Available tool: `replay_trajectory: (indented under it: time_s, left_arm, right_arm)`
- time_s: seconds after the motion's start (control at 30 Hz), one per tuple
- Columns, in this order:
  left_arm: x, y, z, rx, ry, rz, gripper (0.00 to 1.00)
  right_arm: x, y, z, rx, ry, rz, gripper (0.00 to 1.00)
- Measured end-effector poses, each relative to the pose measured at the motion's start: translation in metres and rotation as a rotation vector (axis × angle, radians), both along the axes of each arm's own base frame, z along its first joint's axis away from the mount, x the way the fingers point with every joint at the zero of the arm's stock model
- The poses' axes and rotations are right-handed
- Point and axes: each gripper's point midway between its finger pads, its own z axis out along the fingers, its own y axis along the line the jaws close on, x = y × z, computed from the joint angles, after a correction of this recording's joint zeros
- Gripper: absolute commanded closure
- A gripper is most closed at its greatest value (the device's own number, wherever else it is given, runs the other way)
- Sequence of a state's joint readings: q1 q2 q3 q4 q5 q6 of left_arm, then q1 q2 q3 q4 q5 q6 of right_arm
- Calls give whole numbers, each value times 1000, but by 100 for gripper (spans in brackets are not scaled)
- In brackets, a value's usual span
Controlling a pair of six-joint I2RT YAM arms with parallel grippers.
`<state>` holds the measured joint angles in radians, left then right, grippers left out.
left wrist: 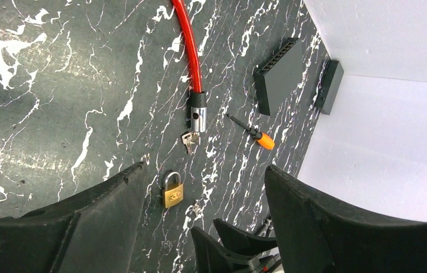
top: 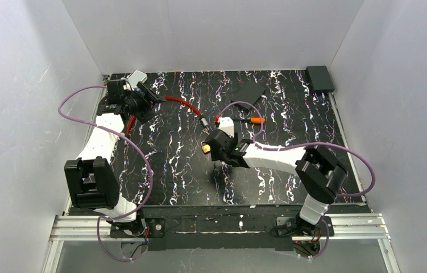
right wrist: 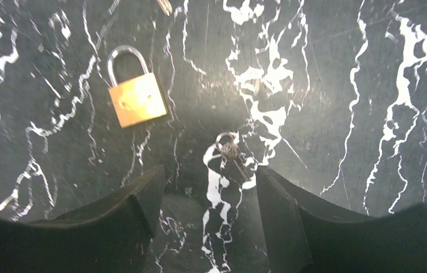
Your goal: Unlock with the key
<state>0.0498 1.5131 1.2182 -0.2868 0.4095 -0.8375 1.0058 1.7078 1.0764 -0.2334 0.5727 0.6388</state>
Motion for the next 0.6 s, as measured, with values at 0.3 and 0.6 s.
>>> replay_trajectory:
  time_s: [0.3, 0.6]
  left_arm:
    - [1, 0, -1, 0, 2, 0, 30]
    - [2, 0, -6, -1, 14, -1, 30]
  right_arm:
    - [8, -6, -32, -34, 79, 33, 45]
    - [29, -6, -40, -22, 101, 22, 67]
